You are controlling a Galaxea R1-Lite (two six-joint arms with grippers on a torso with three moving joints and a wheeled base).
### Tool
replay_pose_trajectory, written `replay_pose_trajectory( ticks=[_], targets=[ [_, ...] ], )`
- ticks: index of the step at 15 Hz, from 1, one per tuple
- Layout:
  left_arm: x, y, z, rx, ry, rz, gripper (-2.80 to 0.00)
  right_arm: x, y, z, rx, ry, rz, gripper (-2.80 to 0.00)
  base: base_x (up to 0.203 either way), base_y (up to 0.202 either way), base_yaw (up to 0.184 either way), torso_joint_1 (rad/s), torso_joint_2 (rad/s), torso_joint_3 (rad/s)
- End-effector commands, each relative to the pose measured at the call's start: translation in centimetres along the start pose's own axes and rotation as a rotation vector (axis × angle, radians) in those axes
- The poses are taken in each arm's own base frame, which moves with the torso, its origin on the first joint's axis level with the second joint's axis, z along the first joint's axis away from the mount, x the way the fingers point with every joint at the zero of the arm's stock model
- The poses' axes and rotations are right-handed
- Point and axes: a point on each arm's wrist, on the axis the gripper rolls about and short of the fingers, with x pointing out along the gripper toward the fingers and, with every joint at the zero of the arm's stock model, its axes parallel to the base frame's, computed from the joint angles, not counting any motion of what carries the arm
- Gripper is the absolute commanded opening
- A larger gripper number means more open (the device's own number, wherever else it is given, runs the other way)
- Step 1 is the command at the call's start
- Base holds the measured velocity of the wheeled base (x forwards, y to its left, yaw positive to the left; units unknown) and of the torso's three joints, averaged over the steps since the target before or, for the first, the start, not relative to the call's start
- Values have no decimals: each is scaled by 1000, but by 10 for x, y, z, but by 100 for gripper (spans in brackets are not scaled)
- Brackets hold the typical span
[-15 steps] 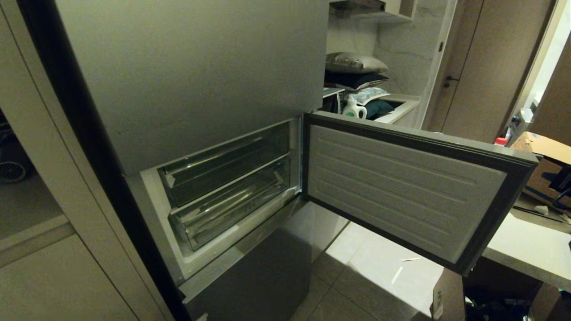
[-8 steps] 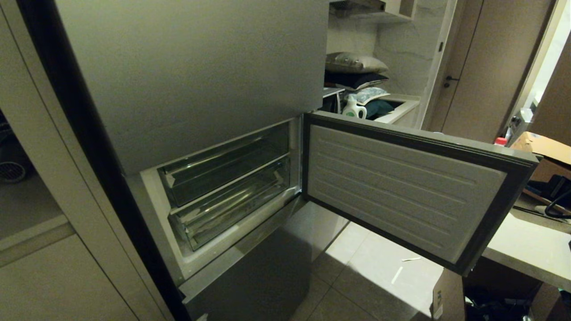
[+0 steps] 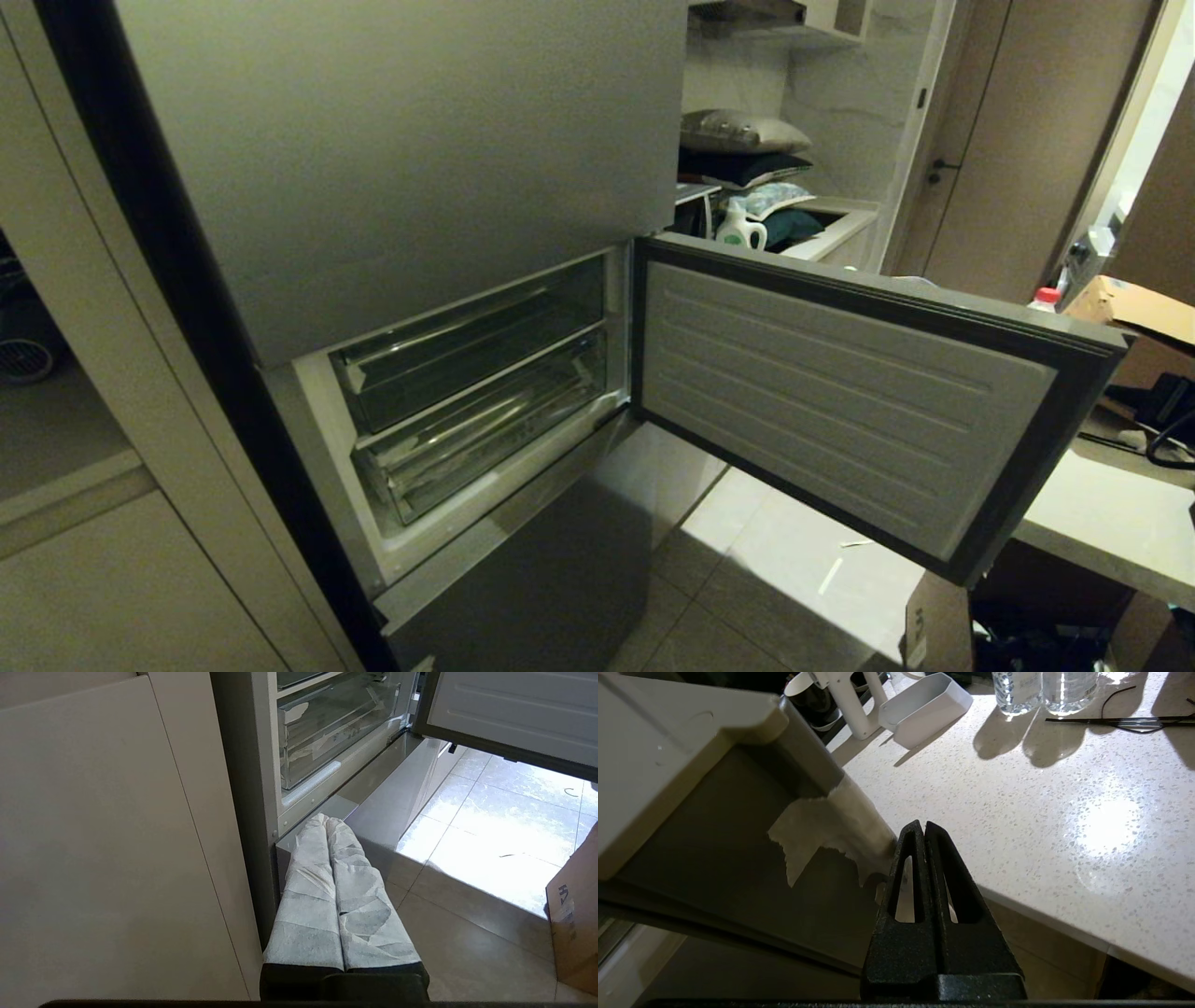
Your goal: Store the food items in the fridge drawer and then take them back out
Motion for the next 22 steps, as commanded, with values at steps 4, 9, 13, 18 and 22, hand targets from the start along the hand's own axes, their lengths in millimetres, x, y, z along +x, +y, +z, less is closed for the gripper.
replay_pose_trajectory(
  ticks=[4,9,13,18,22],
  targets=[
    [0,0,0,0,0,0,-280,-26,34,-14,-15,19,55,-280,0,0,0,0,0,0],
    [0,0,0,0,0,0,-280,-60,76,-44,-32,73,148,-280,0,0,0,0,0,0],
    [0,0,0,0,0,0,-280,-92,115,-78,-77,136,290,-280,0,0,0,0,0,0],
    [0,0,0,0,0,0,-280,-107,152,-94,-148,163,452,-280,0,0,0,0,0,0],
    [0,0,0,0,0,0,-280,-92,177,-92,-178,183,534,-280,0,0,0,0,0,0]
  ],
)
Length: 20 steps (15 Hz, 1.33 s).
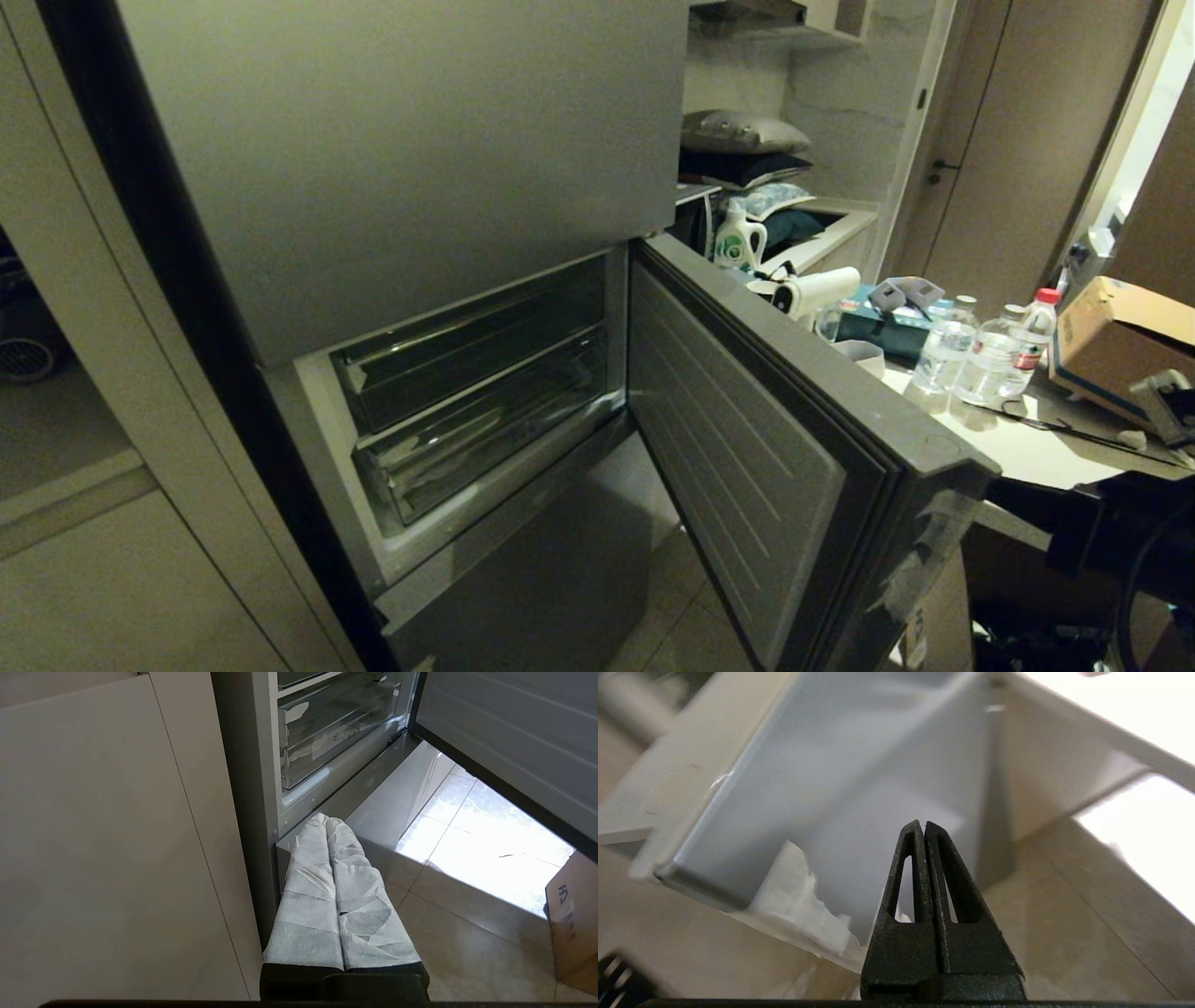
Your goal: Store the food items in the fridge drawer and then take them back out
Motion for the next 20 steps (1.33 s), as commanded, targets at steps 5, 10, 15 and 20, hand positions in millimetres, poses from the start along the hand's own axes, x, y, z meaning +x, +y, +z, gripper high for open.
replay_pose_trajectory(
  ticks=[5,10,15,20],
  targets=[
    [0,0,0,0,0,0,-280,78,19,-2,-36,96,97,-280,0,0,0,0,0,0],
    [0,0,0,0,0,0,-280,147,48,0,-84,24,241,-280,0,0,0,0,0,0],
    [0,0,0,0,0,0,-280,223,86,-19,-120,3,383,-280,0,0,0,0,0,0],
    [0,0,0,0,0,0,-280,288,120,-29,-142,-74,483,-280,0,0,0,0,0,0]
  ],
)
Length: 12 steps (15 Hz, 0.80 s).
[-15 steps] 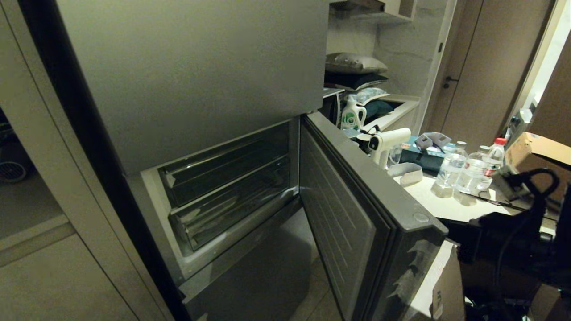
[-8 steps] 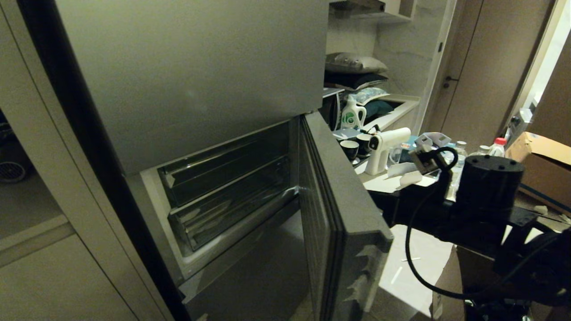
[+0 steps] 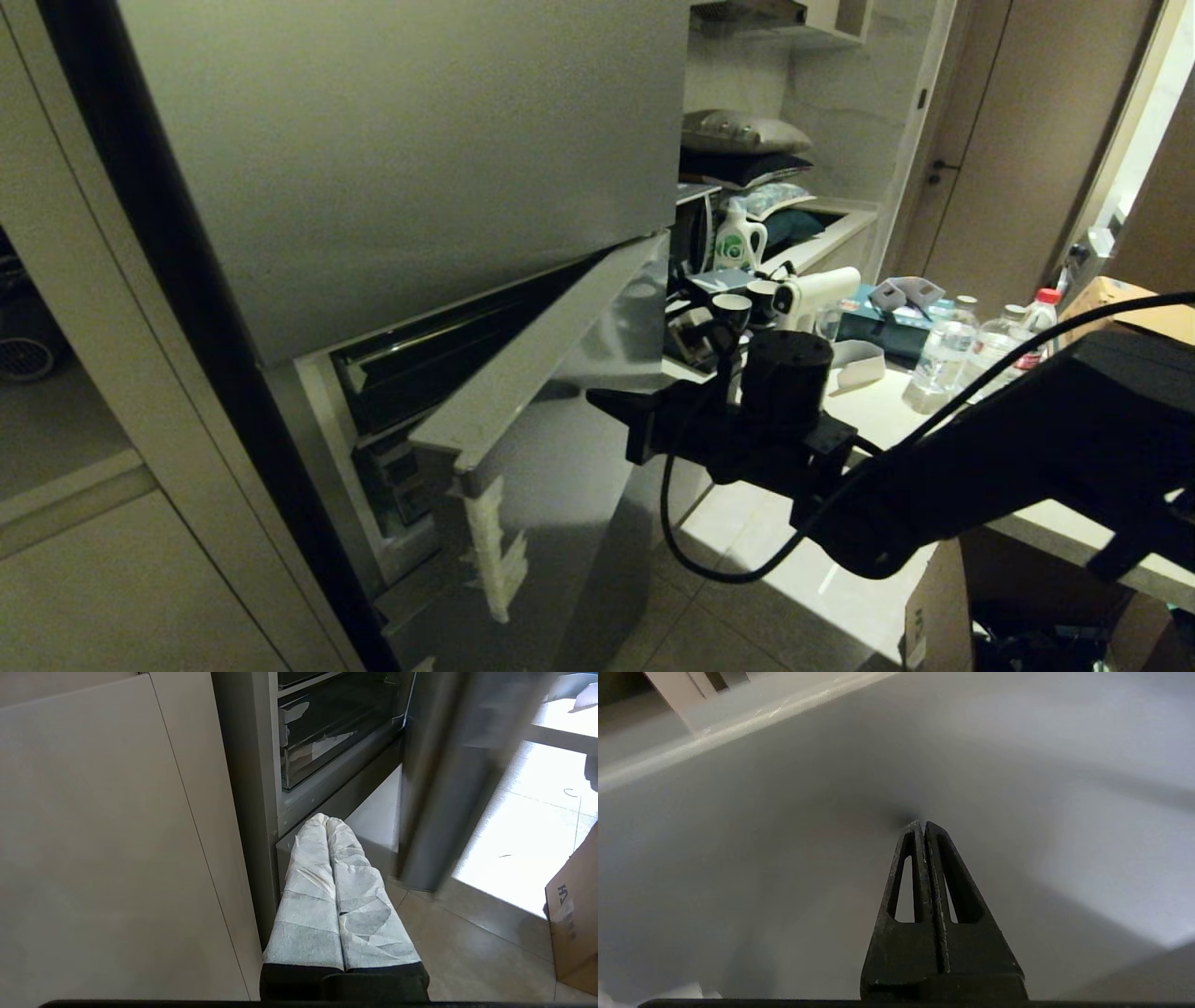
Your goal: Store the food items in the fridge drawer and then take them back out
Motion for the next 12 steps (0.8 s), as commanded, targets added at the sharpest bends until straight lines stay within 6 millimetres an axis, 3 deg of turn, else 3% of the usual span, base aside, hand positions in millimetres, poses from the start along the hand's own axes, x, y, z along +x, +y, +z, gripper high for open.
replay_pose_trajectory(
  ticks=[1,9,12],
  targets=[
    [0,0,0,0,0,1,-280,36,-12,-21,1,-15,15,-280,0,0,0,0,0,0],
    [0,0,0,0,0,1,-280,106,-28,-34,-55,-198,24,-280,0,0,0,0,0,0],
    [0,0,0,0,0,1,-280,114,-29,-35,-66,-225,17,-280,0,0,0,0,0,0]
  ],
)
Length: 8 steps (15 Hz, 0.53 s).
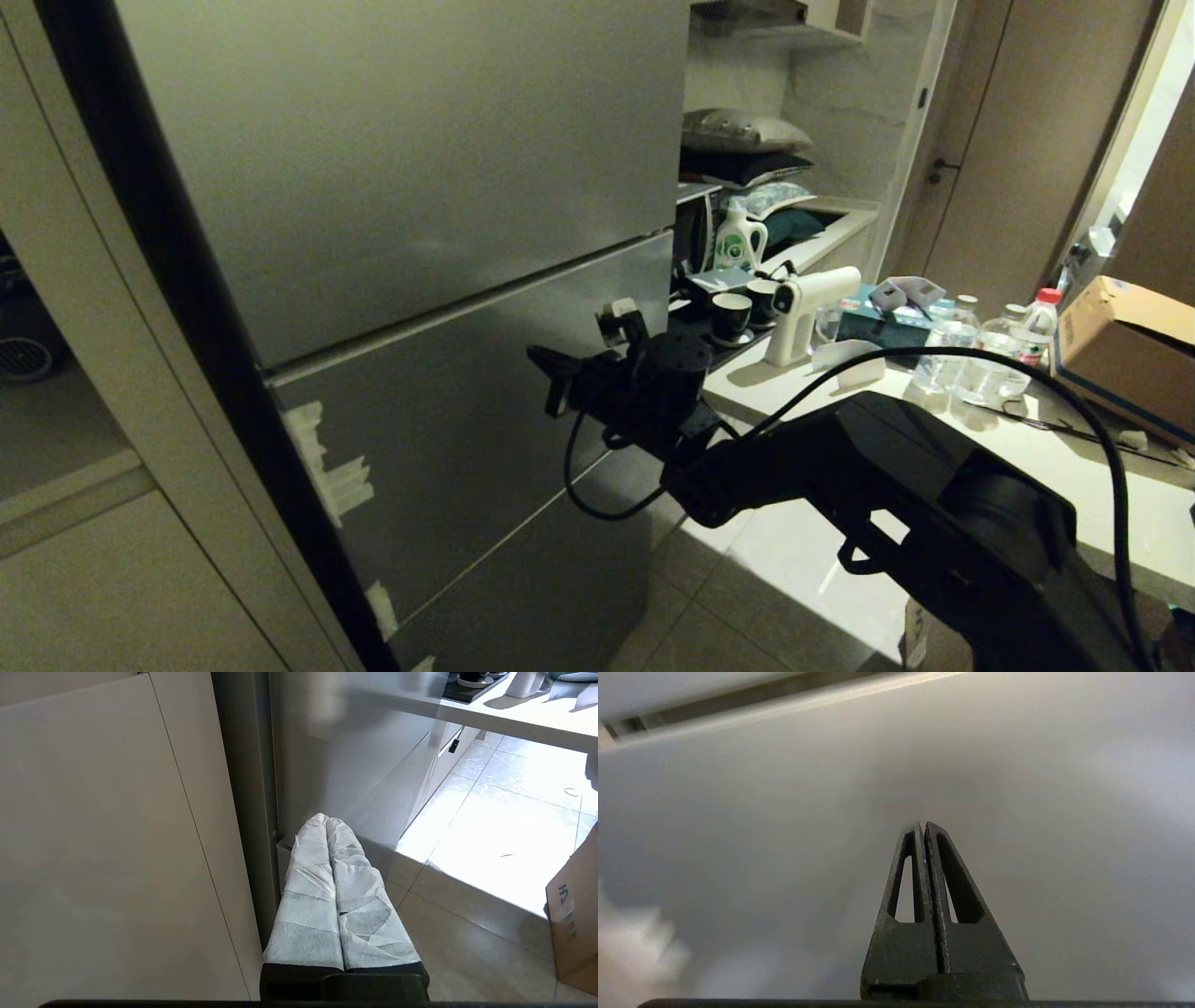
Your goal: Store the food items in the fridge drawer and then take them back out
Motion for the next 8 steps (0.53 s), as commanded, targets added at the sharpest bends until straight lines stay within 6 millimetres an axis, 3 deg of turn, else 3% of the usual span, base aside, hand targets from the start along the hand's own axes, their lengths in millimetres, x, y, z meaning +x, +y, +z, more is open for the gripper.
replay_pose_trajectory(
  ticks=[1,5,8],
  targets=[
    [0,0,0,0,0,0,-280,3,-3,-12,1,2,1,-280,0,0,0,0,0,0],
    [0,0,0,0,0,0,-280,-5,1,1,3,-9,-57,-280,0,0,0,0,0,0],
    [0,0,0,0,0,0,-280,-28,20,40,3,-2,-64,-280,0,0,0,0,0,0]
  ],
)
